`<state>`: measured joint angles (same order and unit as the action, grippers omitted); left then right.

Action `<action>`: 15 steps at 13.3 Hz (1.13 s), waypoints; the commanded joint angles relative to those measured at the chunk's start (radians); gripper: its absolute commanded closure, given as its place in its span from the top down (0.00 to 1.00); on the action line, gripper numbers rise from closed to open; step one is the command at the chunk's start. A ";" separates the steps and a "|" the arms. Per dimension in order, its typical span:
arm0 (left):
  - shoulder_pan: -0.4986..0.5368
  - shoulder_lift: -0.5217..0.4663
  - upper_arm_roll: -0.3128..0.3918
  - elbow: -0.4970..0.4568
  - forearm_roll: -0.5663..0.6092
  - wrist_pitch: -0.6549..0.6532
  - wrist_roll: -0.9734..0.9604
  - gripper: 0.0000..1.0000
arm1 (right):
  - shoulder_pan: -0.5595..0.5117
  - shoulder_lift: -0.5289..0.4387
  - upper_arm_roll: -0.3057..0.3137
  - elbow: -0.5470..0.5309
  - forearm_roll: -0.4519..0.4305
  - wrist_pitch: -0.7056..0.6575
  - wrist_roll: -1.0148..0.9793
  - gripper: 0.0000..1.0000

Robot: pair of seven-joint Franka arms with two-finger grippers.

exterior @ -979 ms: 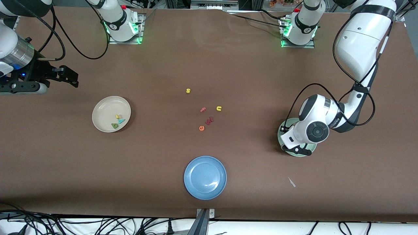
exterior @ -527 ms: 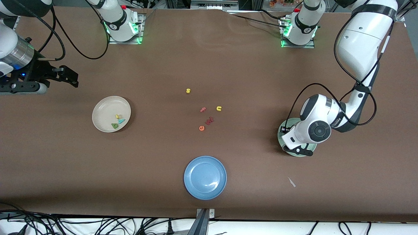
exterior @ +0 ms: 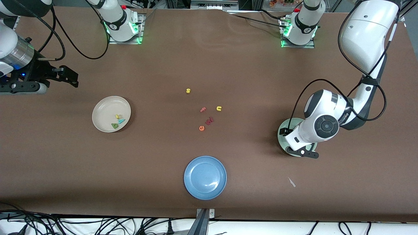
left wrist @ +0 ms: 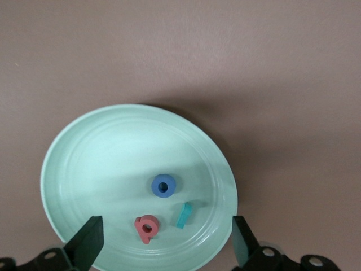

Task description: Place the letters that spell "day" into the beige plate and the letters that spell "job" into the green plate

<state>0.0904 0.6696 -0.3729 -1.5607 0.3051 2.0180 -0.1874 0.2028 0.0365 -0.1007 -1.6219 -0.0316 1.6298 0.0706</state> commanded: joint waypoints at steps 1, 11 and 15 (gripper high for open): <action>-0.012 -0.027 0.005 0.005 -0.032 -0.007 0.014 1.00 | -0.002 -0.006 0.006 -0.003 -0.019 0.001 -0.002 1.00; -0.060 -0.165 0.008 0.261 -0.155 -0.367 0.016 1.00 | -0.003 -0.003 0.006 0.000 -0.017 0.002 0.001 1.00; -0.017 -0.287 0.012 0.303 -0.156 -0.441 0.020 1.00 | -0.003 0.002 0.006 0.002 -0.008 0.004 0.003 1.00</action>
<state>0.0540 0.4359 -0.3726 -1.2580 0.1762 1.5977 -0.1886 0.2025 0.0378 -0.1007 -1.6220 -0.0340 1.6300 0.0708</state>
